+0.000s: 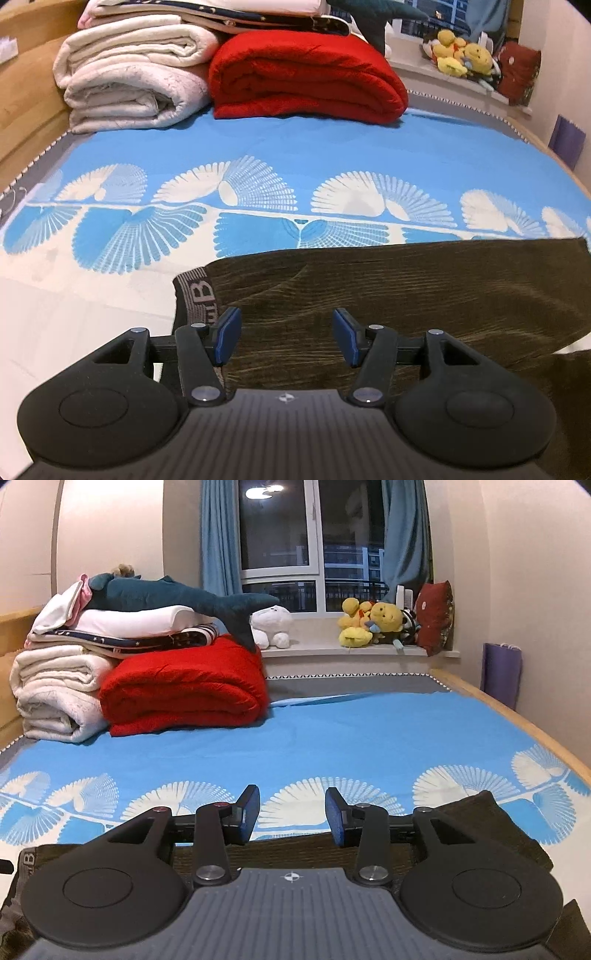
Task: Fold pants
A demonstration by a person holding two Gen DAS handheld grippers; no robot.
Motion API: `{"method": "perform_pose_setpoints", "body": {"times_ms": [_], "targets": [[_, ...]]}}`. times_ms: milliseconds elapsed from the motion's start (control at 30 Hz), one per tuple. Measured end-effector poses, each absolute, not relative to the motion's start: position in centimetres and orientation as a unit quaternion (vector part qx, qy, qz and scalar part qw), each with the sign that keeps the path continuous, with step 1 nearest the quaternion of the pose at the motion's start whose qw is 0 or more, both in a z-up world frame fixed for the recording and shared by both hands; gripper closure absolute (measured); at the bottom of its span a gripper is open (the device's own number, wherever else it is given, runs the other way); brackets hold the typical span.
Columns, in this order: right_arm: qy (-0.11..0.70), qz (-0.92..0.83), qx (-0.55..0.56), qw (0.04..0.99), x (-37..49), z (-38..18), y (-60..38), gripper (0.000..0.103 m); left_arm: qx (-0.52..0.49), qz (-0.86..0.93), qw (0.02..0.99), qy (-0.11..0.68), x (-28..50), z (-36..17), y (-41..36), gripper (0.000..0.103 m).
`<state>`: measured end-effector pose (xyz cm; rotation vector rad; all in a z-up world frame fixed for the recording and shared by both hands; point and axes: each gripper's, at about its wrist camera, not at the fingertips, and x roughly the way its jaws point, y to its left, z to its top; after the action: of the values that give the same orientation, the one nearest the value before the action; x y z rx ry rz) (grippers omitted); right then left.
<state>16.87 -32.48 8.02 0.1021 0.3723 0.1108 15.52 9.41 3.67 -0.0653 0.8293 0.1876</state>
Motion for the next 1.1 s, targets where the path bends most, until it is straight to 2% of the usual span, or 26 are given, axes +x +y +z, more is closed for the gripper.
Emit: {"method": "perform_pose_setpoints", "body": {"times_ms": [333, 467, 600, 700, 800, 867, 1033, 1067, 1100], "targets": [[0.197, 0.058, 0.098, 0.974, 16.9, 8.1, -34.6, 0.056, -0.045, 0.096, 0.902, 0.419, 22.5, 0.1, 12.8, 0.042], [0.207, 0.042, 0.074, 0.975, 17.1, 7.6, -35.0, 0.053, -0.034, 0.080, 0.902, 0.423, 25.6, -1.8, 13.1, 0.041], [0.226, 0.032, 0.045, 0.973, 17.4, 7.1, -35.1, 0.049, 0.007, 0.063, 0.905, 0.420, 28.2, -3.3, 12.6, 0.025], [0.246, 0.033, 0.022, 0.968, 17.9, 6.3, -35.0, 0.049, 0.016, 0.044, 0.907, 0.419, 30.1, -4.1, 12.7, 0.019], [0.261, 0.036, -0.005, 0.965, 18.4, 5.6, -34.9, 0.048, 0.026, 0.032, 0.902, 0.429, 31.6, -5.2, 12.9, 0.017], [0.289, 0.032, -0.022, 0.957, 19.0, 4.7, -34.9, 0.045, 0.025, 0.020, 0.898, 0.439, 32.3, -6.1, 13.3, 0.017], [0.423, 0.014, -0.038, 0.905, 21.5, 0.6, -35.3, 0.045, 0.033, -0.015, 0.888, 0.459, 33.1, -7.8, 13.3, 0.018], [0.443, 0.014, -0.037, 0.896, 21.7, 0.0, -35.3, 0.045, 0.042, -0.018, 0.884, 0.465, 33.3, -8.0, 13.1, 0.019], [0.452, 0.017, -0.039, 0.891, 21.7, -0.3, -35.2, 0.045, 0.051, -0.021, 0.881, 0.469, 33.4, -8.4, 12.8, 0.026]]}}
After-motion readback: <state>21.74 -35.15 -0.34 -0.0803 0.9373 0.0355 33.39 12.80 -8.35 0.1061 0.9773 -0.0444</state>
